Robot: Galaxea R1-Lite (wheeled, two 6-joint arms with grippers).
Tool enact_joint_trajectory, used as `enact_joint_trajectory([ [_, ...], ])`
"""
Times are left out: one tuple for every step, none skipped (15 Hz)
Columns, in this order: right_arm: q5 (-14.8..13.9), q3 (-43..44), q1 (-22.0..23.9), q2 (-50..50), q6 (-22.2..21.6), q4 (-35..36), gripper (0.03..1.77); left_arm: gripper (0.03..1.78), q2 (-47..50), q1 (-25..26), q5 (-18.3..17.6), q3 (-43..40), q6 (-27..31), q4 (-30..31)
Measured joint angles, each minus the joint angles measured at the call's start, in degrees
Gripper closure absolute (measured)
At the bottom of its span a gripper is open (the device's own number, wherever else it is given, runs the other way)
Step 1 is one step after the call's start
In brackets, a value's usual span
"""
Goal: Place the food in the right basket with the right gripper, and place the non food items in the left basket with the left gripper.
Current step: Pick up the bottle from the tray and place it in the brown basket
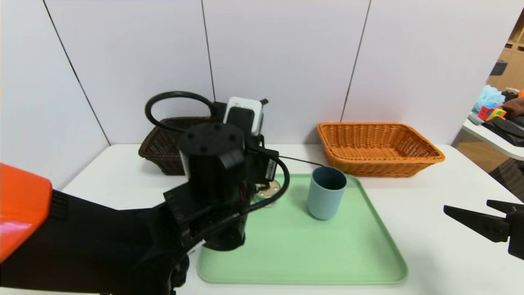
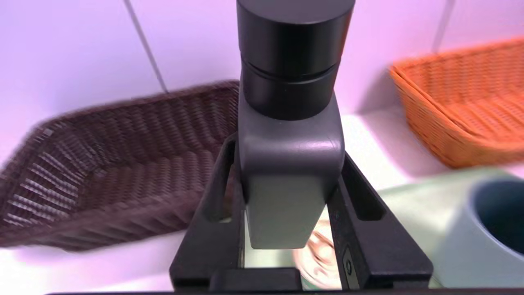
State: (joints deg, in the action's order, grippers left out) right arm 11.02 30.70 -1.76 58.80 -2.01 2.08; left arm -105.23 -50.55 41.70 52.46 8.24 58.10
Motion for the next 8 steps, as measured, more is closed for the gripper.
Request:
enact_joint_trajectory([
  [0.16, 0.0, 0.0, 0.02, 0.01, 0.0, 0.1, 1.22, 0.49, 2.51, -0.74, 0.6, 0.51, -0.16],
  [0.17, -0.02, 0.0, 0.02, 0.01, 0.0, 0.1, 1.22, 0.77, 5.08, -1.52, 1.23, 0.77, -0.68],
  [0.16, -0.02, 0.0, 0.02, 0.01, 0.0, 0.1, 1.22, 0.95, 7.62, -2.43, 1.78, 0.83, -1.73],
  [0.17, -0.02, 0.0, 0.02, 0.0, 0.0, 0.1, 1.22, 1.01, 10.31, -3.64, 2.43, 0.83, -2.51],
  [0.17, -0.02, -0.04, 0.02, 0.01, 0.0, 0.1, 1.22, 0.9, 12.96, -4.89, 3.17, 0.77, -2.73],
  [0.22, -0.02, -0.04, 0.05, 0.01, 0.0, 0.1, 1.22, 0.52, 15.53, -5.74, 4.24, 0.74, -2.9],
  [0.24, -0.02, -0.04, 0.07, 0.06, 0.0, 0.1, 1.22, -0.01, 17.94, -6.34, 5.39, 0.66, -3.22],
  [0.24, -0.02, -0.06, 0.1, 0.04, 0.0, 0.1, 1.22, -0.56, 19.71, -6.97, 6.19, 0.57, -3.72],
])
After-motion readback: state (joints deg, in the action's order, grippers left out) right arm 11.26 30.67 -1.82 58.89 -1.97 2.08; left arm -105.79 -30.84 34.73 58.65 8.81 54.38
